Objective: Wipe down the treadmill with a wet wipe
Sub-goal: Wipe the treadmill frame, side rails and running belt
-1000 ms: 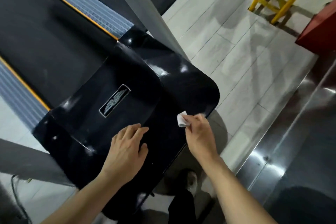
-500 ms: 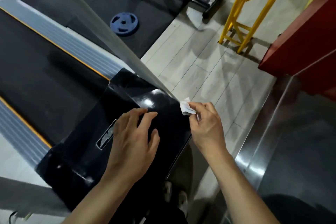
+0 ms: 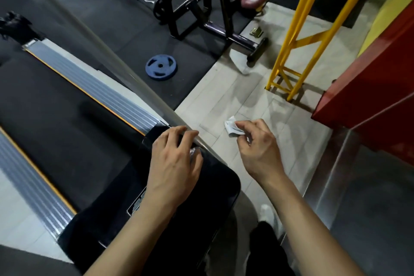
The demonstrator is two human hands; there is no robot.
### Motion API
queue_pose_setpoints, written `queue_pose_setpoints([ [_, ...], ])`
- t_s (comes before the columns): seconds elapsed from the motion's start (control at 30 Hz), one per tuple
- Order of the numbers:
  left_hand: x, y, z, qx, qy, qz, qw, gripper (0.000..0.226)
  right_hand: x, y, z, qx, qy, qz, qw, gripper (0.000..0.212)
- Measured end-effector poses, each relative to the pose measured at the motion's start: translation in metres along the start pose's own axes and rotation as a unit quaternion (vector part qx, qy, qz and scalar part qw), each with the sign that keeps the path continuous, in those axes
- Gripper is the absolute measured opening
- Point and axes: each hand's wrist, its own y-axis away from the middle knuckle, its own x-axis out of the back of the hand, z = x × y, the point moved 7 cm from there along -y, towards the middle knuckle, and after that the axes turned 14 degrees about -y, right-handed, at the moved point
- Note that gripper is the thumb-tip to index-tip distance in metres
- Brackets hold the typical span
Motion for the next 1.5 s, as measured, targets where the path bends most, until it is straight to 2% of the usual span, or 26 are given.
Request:
queue_pose_setpoints([
  [0.17,-0.004,-0.060,0.019,0.048,-0.044,0.010,0.998,0.042,0.030,-0.085,-0.007,0.047,-0.017,-0.045,0.998,0.036],
  [0.4,-0.012,-0.146,0.067,0.175,-0.073,0.032,0.981,0.038,0.070,-0.215,-0.002,0.114,-0.060,-0.150,0.980,0.037],
  [0.6,0.004,-0.201,0.093,0.200,-0.118,0.046,0.972,0.035,0.082,-0.294,-0.019,0.148,-0.090,-0.192,0.966,0.040],
  [0.93,0.031,-0.257,0.038,0.300,-0.166,0.135,0.930,0.032,0.005,-0.375,-0.095,0.223,-0.153,-0.275,0.923,0.049],
  [1.07,0.035,-0.290,0.000,0.318,-0.176,0.165,0.917,0.034,-0.039,-0.413,-0.121,0.255,-0.170,-0.291,0.906,0.068],
  [1.2,0.049,-0.327,-0.045,0.332,-0.207,0.181,0.902,0.036,-0.074,-0.451,-0.158,0.305,-0.193,-0.285,0.888,0.047],
  [1.37,0.100,-0.354,-0.085,0.347,-0.261,0.238,0.869,0.035,-0.119,-0.484,-0.221,0.341,-0.193,-0.303,0.869,0.068],
  [1.5,0.174,-0.350,-0.103,0.371,-0.311,0.281,0.829,0.037,-0.148,-0.483,-0.313,0.380,-0.274,-0.335,0.817,0.076],
])
